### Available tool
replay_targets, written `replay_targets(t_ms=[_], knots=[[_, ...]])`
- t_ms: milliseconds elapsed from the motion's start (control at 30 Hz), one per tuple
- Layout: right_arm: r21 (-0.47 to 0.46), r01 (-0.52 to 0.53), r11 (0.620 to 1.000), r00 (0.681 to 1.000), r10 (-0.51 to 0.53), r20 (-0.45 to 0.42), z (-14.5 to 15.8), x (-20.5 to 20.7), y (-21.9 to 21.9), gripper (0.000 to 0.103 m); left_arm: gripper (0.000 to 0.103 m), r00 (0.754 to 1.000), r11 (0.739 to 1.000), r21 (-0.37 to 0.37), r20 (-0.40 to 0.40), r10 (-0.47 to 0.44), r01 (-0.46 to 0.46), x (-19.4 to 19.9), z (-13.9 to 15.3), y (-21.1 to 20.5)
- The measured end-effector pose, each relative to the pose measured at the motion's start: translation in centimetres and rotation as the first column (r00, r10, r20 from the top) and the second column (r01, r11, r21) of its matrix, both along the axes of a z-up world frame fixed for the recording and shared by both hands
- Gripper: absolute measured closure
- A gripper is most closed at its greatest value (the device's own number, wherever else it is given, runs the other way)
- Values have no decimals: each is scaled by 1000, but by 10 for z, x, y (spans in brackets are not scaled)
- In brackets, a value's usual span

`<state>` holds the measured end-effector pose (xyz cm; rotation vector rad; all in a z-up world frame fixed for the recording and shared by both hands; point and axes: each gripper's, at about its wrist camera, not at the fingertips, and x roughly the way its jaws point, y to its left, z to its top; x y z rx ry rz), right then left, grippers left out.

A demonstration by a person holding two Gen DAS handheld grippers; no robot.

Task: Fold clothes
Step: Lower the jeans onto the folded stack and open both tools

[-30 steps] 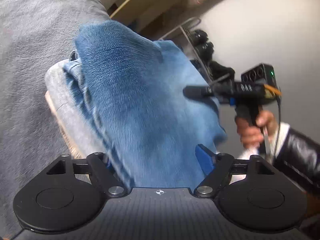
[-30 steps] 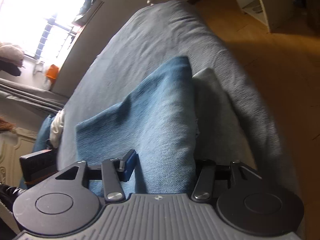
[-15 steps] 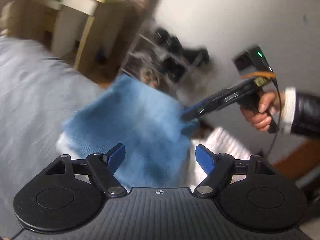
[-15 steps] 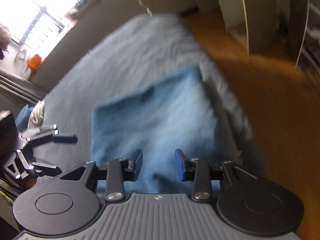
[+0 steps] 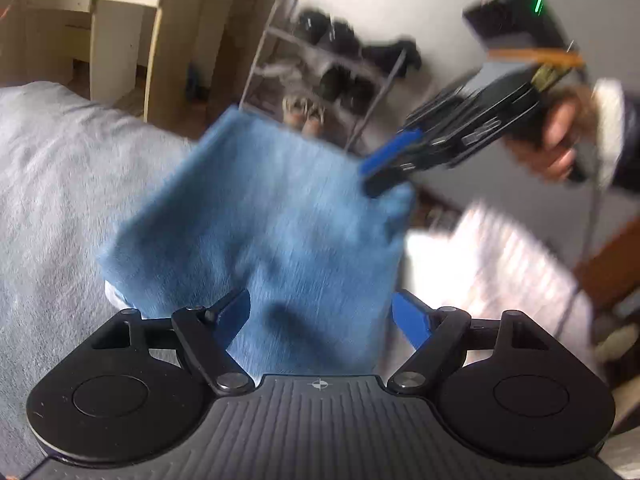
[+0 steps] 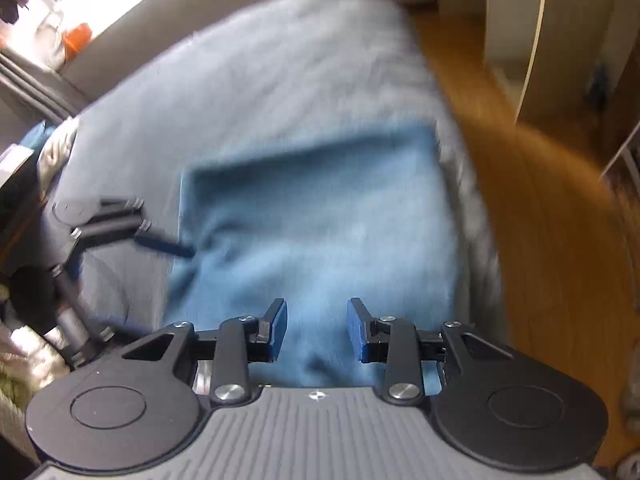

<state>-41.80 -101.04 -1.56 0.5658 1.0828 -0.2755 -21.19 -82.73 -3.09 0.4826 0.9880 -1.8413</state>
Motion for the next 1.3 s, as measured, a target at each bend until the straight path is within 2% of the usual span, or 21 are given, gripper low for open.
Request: replay_targets(t_ms=[67, 133, 200, 233, 300, 367, 500, 567, 633, 733, 833, 900, 1000, 1133, 1300], knots=[[-22, 53, 998, 998, -51, 47, -1, 5, -9, 67, 22, 999, 999, -18, -27, 31, -31, 8, 7, -5], [-55, 104, 993, 993, -100, 67, -12, 13, -17, 67, 16, 998, 998, -32, 11, 63, -63, 10, 4, -20], [-106, 144, 984, 989, -139, 55, -30, 22, -25, 67, 16, 992, 996, -36, 93, 90, -87, 10, -11, -33], [-130, 160, 979, 987, -156, 45, -41, 26, -28, 69, 19, 987, 996, -24, 132, 89, -87, 9, -23, -38], [-122, 211, 970, 977, -207, 44, -59, 26, -31, 68, 19, 976, 996, -12, 200, 86, -85, 7, -41, -46], [-115, 261, 959, 965, -258, 42, -76, 27, -35, 68, 17, 974, 998, -24, 218, 65, -62, 4, -37, -44], [-55, 238, 970, 971, -236, 39, -44, 12, -32, 68, 16, 969, 1000, -13, 246, 7, -4, -4, -19, -32], [-25, 225, 974, 974, -224, 38, -27, 5, -30, 67, 12, 969, 1000, 3, 246, -25, 25, -9, -10, -27], [1, 159, 987, 987, -159, 1, -11, -2, -22, 66, 6, 958, 996, 46, 273, -83, 73, -19, -11, -26], [43, 129, 991, 987, -124, -99, -17, 4, -12, 65, 5, 930, 990, 101, 346, -127, 97, -32, -29, -30], [37, 147, 988, 957, -133, -259, -47, 15, -2, 65, 5, 929, 988, 132, 349, -127, 86, -36, -39, -37], [14, 127, 992, 944, -117, -309, -54, 26, 4, 64, 5, 924, 987, 137, 359, -132, 88, -37, -35, -37], [-26, 85, 996, 926, -89, -366, -41, 40, 9, 64, 6, 927, 987, 144, 358, -113, 64, -29, -24, -34], [-113, 103, 988, 921, -138, -365, -4, 44, 18, 63, 7, 937, 992, 125, 345, -52, 9, -8, 2, -24], [-164, 238, 957, 924, -275, -267, 45, 50, 37, 58, 7, 933, 995, 54, 357, 55, -80, 20, 50, 6]])
